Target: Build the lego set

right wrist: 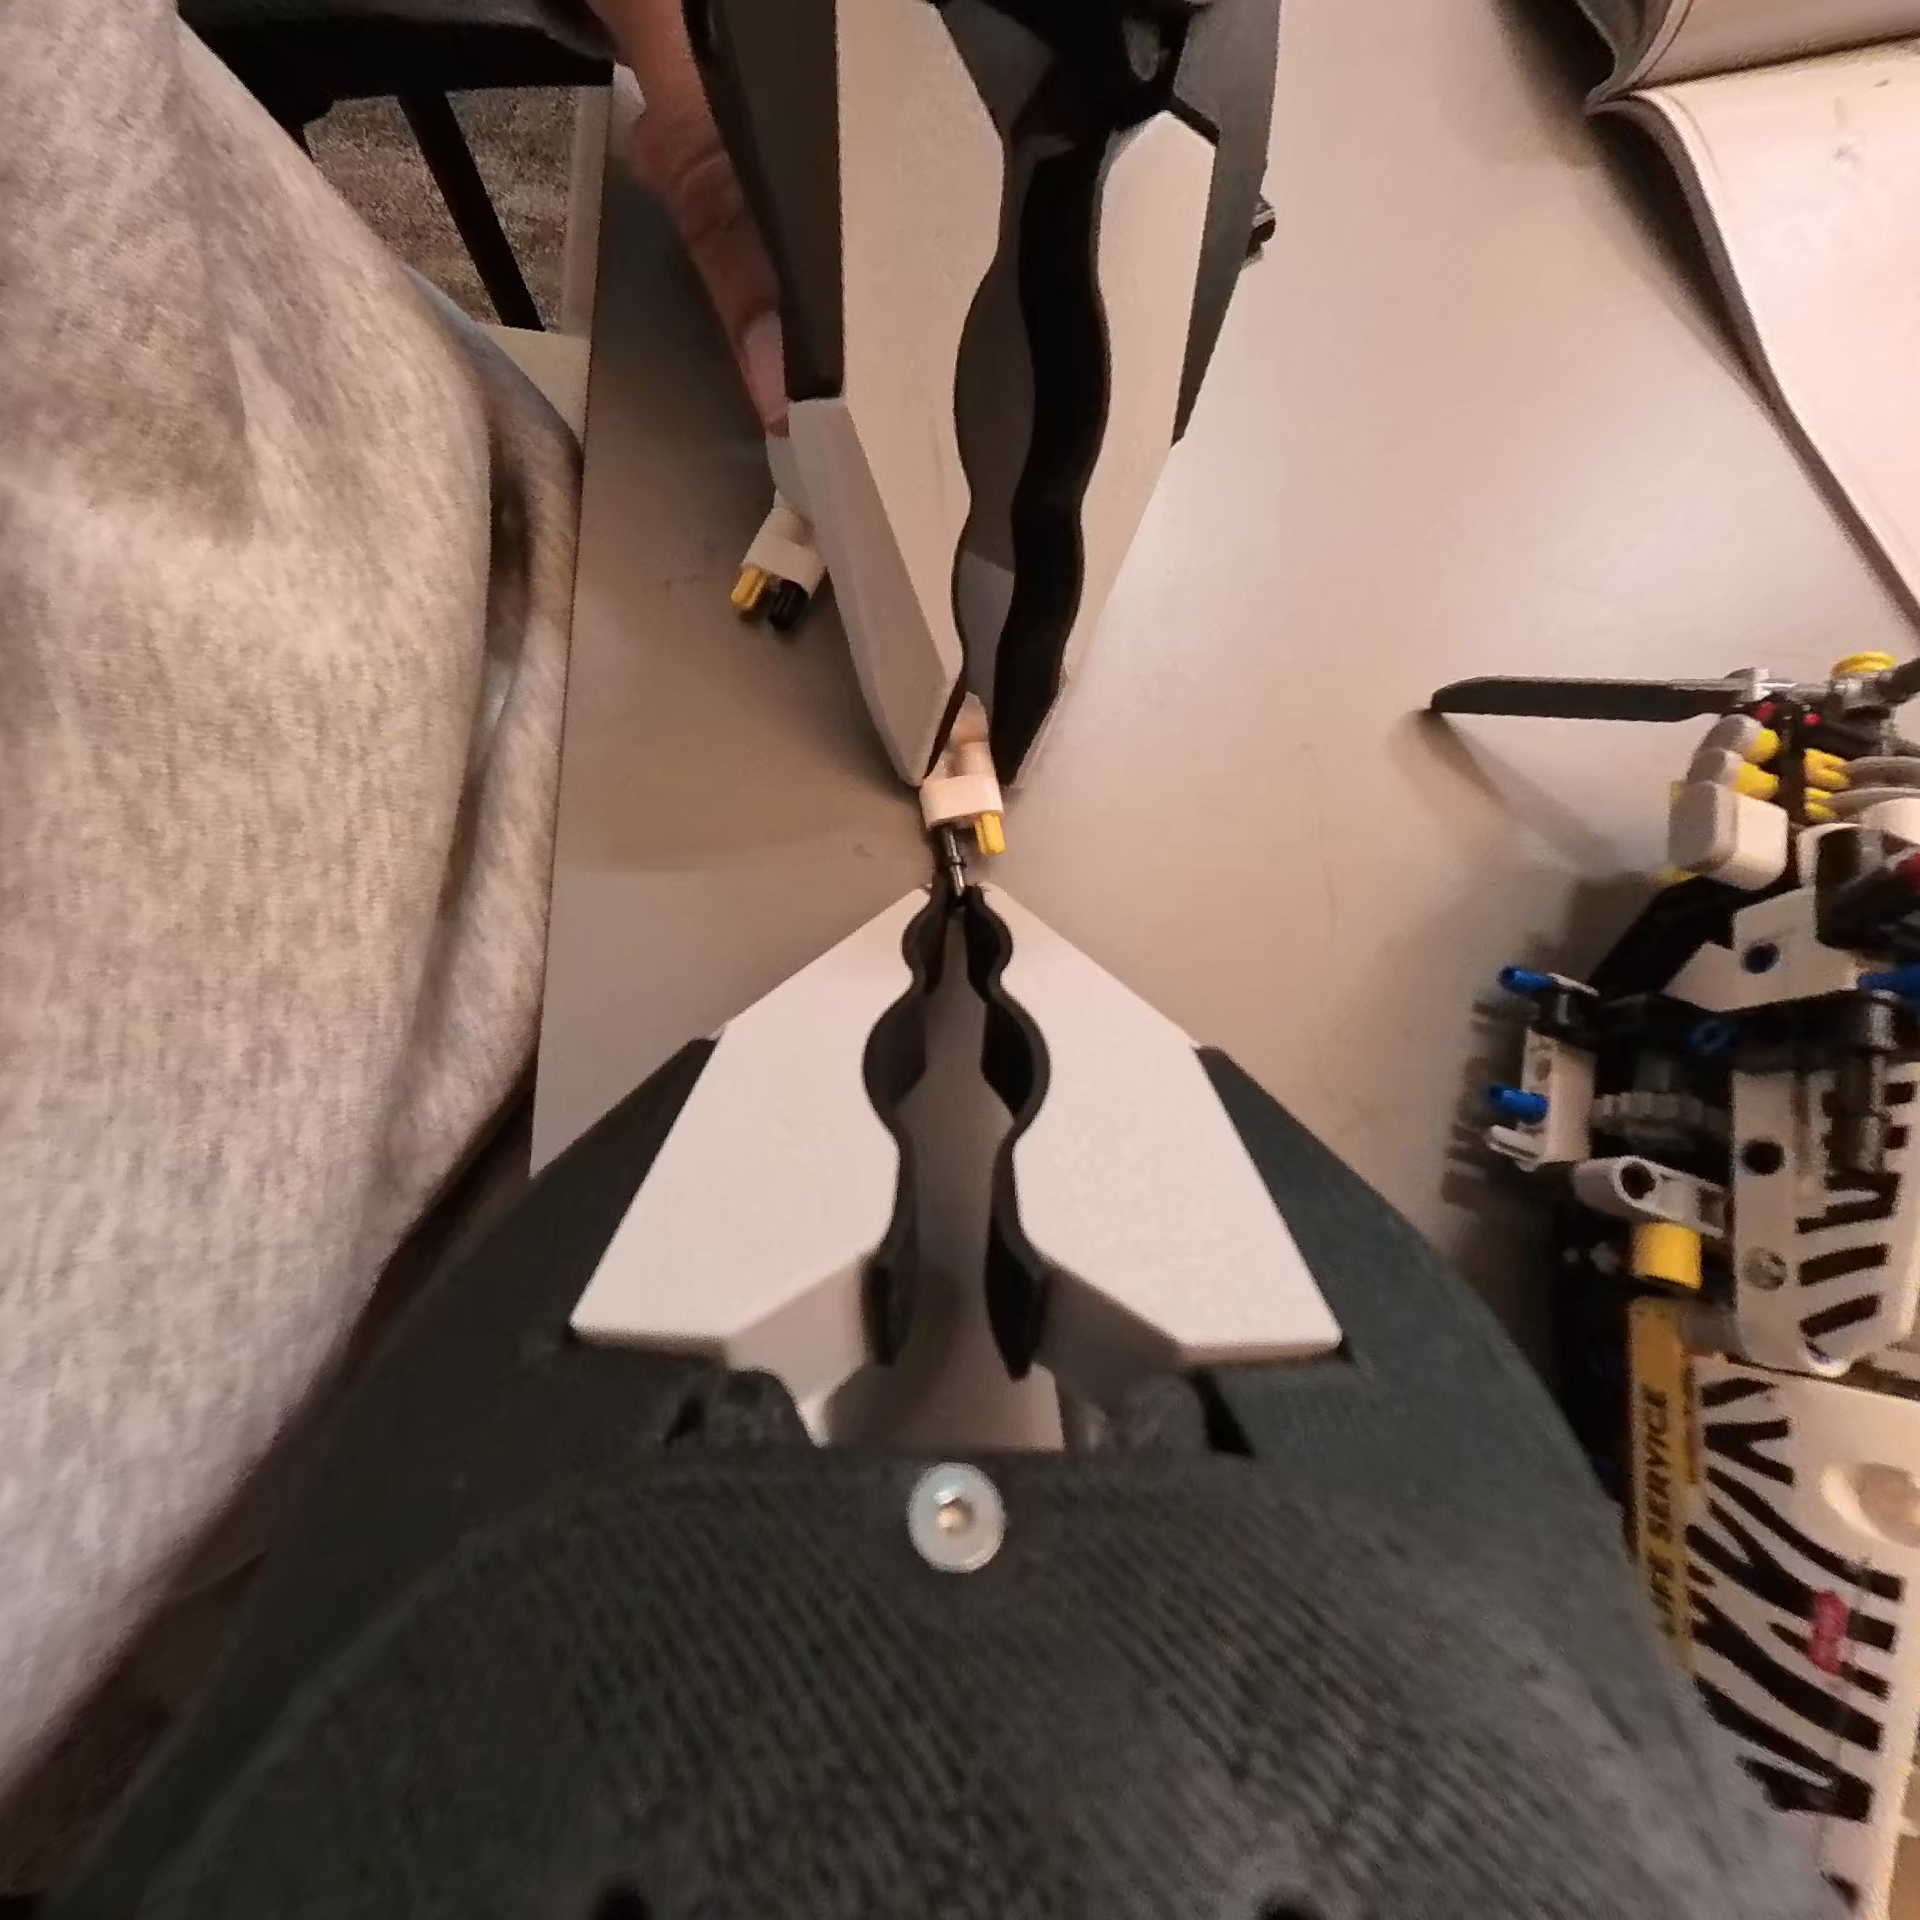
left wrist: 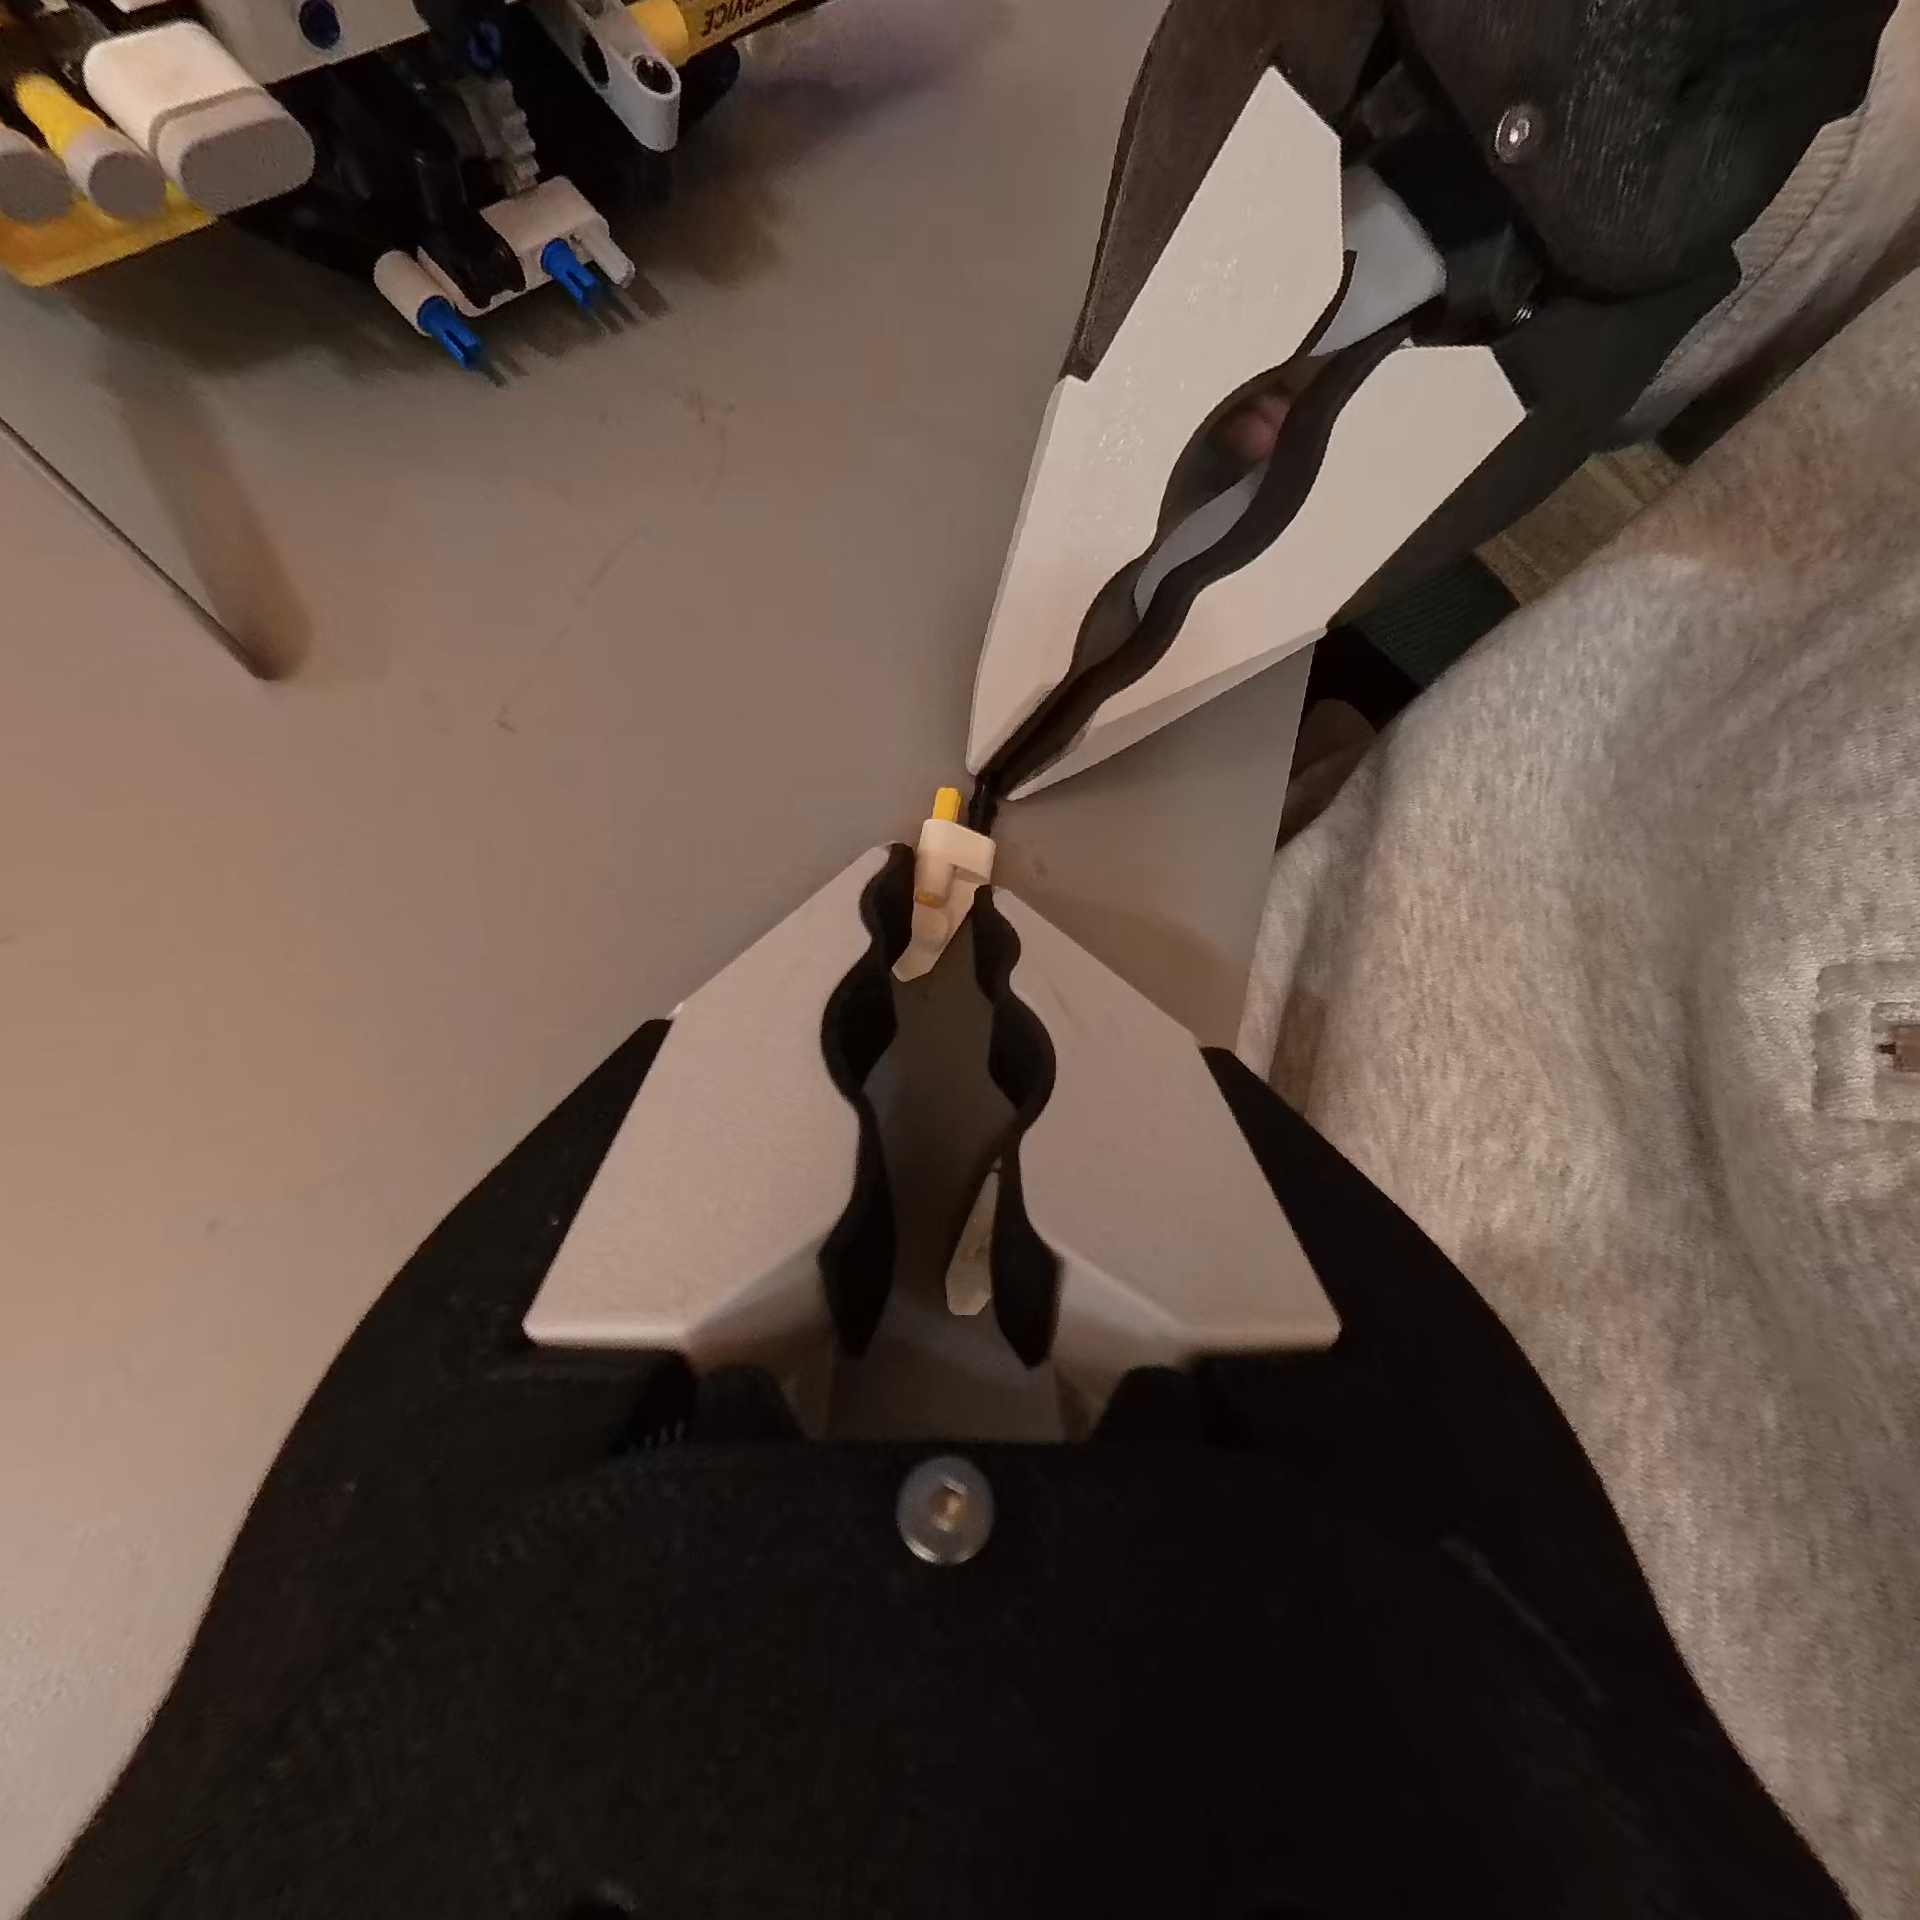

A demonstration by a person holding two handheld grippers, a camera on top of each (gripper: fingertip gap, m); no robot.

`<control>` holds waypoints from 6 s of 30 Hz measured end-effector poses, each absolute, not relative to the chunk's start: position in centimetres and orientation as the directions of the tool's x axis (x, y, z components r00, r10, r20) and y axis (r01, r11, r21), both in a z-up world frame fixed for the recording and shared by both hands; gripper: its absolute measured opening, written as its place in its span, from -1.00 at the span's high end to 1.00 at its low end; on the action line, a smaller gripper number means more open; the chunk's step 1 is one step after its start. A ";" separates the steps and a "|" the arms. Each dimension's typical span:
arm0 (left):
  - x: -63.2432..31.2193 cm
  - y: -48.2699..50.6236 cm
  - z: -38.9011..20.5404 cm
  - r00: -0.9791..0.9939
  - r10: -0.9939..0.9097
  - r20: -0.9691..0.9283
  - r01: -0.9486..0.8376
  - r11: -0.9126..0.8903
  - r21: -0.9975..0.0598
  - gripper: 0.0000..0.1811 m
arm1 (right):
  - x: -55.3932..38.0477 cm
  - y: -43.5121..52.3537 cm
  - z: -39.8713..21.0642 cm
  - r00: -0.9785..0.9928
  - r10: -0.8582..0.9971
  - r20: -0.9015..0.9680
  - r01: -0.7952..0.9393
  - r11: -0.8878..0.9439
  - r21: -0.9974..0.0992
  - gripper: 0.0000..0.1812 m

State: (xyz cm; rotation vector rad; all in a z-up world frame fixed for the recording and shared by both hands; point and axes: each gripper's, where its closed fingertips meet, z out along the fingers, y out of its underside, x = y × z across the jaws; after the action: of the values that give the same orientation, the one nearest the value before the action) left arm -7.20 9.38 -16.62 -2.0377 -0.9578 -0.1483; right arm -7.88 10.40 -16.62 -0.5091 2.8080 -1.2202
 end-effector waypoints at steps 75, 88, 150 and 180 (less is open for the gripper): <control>-7.2 9.4 -16.6 0.699 0.568 0.435 0.680 -0.339 -0.650 0.89 | -7.4 10.2 -16.3 -0.903 -0.254 -0.345 0.062 0.720 -0.691 1.00; -7.2 9.4 -16.7 0.703 0.565 0.432 0.677 -0.345 -0.650 0.89 | -7.4 10.2 -16.3 -0.850 -0.240 -0.469 0.137 0.759 -0.636 1.00; -11.4 2.6 -12.2 0.544 0.839 0.025 0.394 -0.230 -0.890 0.66 | -13.4 9.4 -11.7 -0.841 0.252 0.478 -0.317 0.487 -0.814 0.84; -12.0 2.7 -14.5 0.541 0.816 0.201 0.568 -0.179 -0.804 0.66 | -15.0 8.2 -9.2 -0.889 0.312 0.336 -0.235 0.319 -0.918 0.81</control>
State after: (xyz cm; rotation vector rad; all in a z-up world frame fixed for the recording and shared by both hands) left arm -12.00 2.67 -14.49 -1.8688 -1.1340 0.3438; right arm -14.95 8.20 -9.19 0.0911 2.8910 -2.1685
